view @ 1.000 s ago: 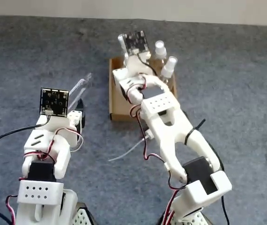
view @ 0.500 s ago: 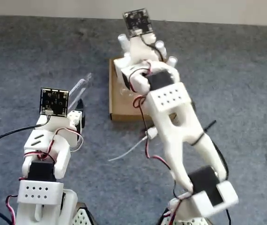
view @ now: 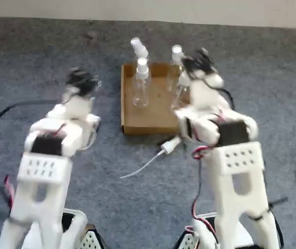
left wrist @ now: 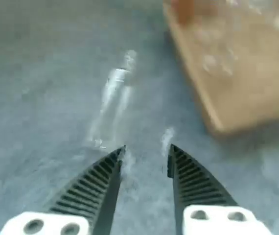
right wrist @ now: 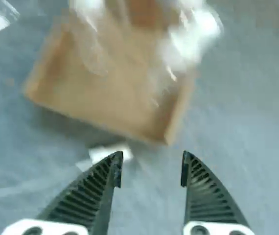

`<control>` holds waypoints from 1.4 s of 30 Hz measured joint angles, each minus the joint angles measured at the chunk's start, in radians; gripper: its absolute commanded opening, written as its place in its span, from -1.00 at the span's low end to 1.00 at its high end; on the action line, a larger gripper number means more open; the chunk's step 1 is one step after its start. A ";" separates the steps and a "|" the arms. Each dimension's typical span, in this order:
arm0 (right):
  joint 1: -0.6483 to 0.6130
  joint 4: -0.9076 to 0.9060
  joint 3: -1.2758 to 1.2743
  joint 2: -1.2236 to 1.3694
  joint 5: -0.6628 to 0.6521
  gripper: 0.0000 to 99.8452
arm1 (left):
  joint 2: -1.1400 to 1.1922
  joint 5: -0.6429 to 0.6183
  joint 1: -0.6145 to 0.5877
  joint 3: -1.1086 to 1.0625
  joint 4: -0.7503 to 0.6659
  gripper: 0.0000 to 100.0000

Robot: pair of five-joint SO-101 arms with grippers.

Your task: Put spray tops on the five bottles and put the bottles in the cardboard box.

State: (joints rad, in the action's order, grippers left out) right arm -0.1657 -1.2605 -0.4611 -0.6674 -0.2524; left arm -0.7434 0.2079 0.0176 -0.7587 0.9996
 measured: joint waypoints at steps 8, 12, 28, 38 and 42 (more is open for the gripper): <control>0.462 0.011 -0.393 -0.107 -0.226 -0.72 | 0.454 0.094 0.347 0.353 0.232 -0.59; 0.572 0.095 -0.575 -0.130 -0.308 -0.72 | 0.635 0.095 0.511 0.410 0.201 -0.59; 0.597 0.264 -0.931 -0.302 -0.322 -0.72 | 0.994 0.012 0.583 0.512 -0.095 -0.60; 0.598 0.264 -0.931 -0.324 -0.322 -0.72 | 1.049 0.012 0.583 0.514 -0.115 -0.93; 0.598 0.264 -0.931 -0.324 -0.322 -0.72 | 0.996 0.009 0.575 0.514 0.034 -0.93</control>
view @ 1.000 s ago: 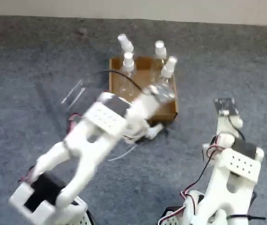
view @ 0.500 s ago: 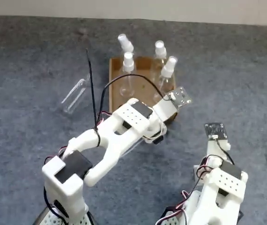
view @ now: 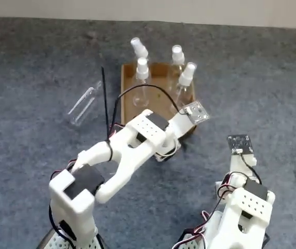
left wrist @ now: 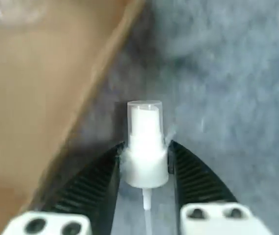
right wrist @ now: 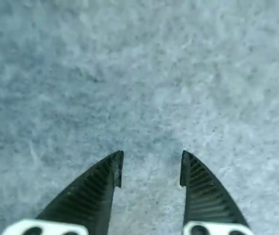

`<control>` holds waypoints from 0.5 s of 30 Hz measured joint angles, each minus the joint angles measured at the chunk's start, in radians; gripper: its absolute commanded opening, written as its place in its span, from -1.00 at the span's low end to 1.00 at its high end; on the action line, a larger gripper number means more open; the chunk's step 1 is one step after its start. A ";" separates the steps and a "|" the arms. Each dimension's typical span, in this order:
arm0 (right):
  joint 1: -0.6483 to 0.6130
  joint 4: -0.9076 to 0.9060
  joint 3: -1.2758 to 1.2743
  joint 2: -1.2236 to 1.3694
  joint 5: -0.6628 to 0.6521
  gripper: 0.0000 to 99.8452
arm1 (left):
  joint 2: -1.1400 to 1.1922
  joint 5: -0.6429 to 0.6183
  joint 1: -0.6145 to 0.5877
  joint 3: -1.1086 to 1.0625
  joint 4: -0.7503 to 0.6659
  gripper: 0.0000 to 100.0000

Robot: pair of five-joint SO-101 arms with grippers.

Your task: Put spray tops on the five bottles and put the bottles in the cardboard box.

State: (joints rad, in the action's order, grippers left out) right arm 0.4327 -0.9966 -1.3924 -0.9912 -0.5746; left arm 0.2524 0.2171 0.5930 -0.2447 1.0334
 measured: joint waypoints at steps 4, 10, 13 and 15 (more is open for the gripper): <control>0.000 0.000 -0.005 -0.002 0.000 -0.72 | -0.118 0.003 -0.028 -0.018 0.135 -0.93; 0.000 0.000 -0.005 -0.002 0.000 -0.72 | -0.370 0.009 -0.258 -0.209 0.221 -0.93; 0.000 0.000 -0.005 -0.002 0.000 -0.72 | -0.502 0.091 -0.454 -0.302 0.227 -0.92; 0.000 -0.002 -0.005 -0.002 0.000 -0.72 | -0.577 0.146 -0.609 -0.338 0.229 -0.92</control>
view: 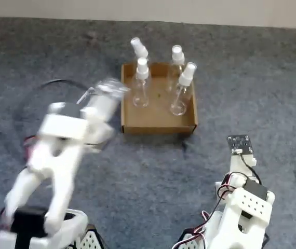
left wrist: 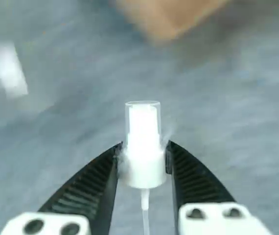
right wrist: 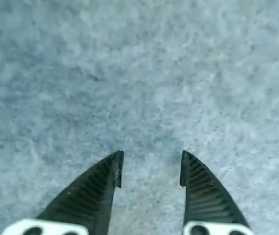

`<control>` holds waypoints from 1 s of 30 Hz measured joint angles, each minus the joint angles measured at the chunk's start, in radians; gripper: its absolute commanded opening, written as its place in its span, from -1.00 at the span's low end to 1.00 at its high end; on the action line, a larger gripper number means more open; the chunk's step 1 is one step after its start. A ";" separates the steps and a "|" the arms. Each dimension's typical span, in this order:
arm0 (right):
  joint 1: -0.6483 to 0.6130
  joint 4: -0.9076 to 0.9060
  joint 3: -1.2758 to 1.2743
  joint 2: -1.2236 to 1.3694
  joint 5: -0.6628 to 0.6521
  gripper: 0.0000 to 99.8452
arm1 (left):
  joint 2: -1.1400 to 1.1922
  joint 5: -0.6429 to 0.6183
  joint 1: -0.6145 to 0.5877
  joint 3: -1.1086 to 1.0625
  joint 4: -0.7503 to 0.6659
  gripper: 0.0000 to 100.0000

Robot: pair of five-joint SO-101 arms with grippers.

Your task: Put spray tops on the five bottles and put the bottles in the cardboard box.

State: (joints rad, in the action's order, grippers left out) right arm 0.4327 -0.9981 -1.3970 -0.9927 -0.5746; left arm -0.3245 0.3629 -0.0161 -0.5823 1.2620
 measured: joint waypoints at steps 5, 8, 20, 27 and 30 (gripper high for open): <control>-0.048 -0.032 -0.011 0.000 0.000 -0.72 | -0.080 0.138 -0.365 -0.014 -0.020 -0.92; -0.080 -0.032 -0.041 -0.011 0.000 -0.72 | -0.054 0.153 -0.496 -0.018 -0.077 -0.92; -0.109 -0.028 -0.063 -0.014 0.000 -0.72 | 0.298 0.095 -0.606 -0.018 -0.256 -0.84; -0.110 -0.028 -0.064 -0.014 0.000 -0.72 | 0.350 0.091 -0.609 -0.017 -0.264 -0.72; -0.110 -0.028 -0.064 -0.014 0.000 -0.72 | 0.350 0.091 -0.609 -0.017 -0.265 -0.72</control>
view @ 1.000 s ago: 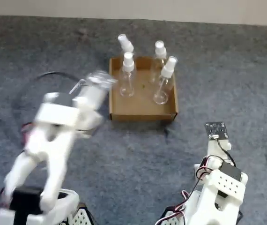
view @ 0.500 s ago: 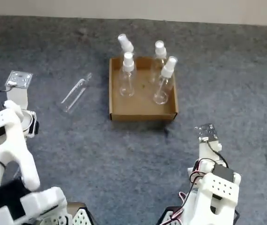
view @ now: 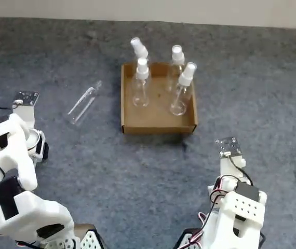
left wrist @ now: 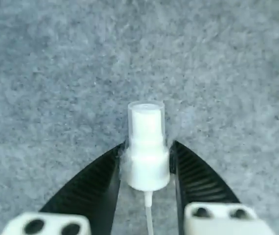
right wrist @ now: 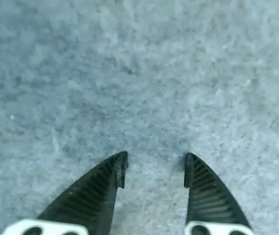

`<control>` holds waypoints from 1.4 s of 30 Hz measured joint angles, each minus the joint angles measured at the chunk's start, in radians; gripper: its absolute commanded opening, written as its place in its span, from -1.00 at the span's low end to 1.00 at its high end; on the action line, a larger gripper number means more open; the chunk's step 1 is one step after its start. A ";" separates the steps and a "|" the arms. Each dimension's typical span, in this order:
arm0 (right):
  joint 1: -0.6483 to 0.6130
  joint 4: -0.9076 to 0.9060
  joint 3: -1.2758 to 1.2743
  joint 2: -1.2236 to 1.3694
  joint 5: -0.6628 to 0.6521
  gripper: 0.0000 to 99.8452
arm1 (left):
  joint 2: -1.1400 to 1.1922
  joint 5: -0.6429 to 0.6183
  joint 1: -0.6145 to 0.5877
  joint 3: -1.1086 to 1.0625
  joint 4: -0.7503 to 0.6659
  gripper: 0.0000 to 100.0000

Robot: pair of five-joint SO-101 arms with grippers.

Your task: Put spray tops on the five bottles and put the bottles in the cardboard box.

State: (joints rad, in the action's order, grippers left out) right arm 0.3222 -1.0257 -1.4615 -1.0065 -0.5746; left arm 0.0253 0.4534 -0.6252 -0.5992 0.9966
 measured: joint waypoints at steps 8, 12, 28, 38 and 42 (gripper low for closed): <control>0.000 0.000 0.000 0.000 0.000 -0.72 | 0.000 0.002 0.000 0.012 0.038 -0.72; 0.000 0.000 0.000 0.000 0.000 -0.72 | 0.002 0.000 0.002 0.112 0.206 -0.72; 0.000 0.011 -0.002 0.000 0.000 -0.72 | 0.017 -0.095 0.275 0.637 0.508 -0.55; 0.000 0.011 -0.005 0.000 0.000 -0.72 | 0.315 -0.160 0.474 0.781 0.282 -0.55; 0.000 0.014 -0.021 0.000 0.000 -0.72 | 0.483 -0.160 0.470 0.905 0.273 -0.55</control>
State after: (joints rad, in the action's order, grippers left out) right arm 0.3222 -1.0119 -1.4830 -1.0065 -0.5746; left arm 0.5086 0.2938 -0.1557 0.3061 1.2697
